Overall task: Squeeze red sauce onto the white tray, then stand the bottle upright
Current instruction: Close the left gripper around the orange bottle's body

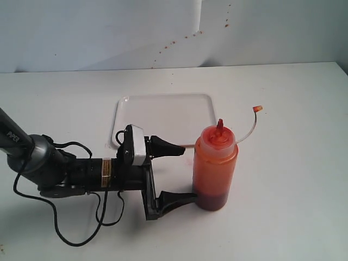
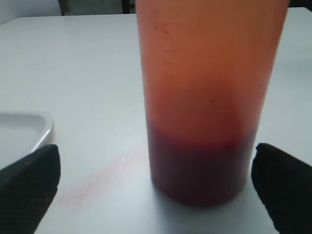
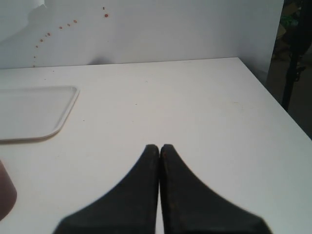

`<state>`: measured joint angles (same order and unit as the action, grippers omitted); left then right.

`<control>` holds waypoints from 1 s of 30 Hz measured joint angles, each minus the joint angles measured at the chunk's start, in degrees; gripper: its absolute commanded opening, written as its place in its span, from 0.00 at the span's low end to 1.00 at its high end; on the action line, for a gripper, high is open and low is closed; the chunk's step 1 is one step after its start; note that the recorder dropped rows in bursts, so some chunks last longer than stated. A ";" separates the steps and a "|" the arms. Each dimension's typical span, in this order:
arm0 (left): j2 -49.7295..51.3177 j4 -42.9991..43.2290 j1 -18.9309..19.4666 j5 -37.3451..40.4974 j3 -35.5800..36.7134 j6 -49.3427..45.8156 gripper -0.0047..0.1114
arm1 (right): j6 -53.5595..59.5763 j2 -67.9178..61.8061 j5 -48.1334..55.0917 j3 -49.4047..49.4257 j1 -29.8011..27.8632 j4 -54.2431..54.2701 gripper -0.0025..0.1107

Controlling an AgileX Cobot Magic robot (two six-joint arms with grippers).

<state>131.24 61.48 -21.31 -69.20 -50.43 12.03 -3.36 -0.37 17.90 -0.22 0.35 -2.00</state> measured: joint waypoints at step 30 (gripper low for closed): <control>0.30 9.56 -9.00 13.90 -12.61 18.44 0.94 | 0.00 0.00 0.00 0.00 0.00 0.00 0.02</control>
<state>131.54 71.04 -30.31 -55.30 -63.04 30.47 -3.36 -0.37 17.90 -0.22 0.35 -2.00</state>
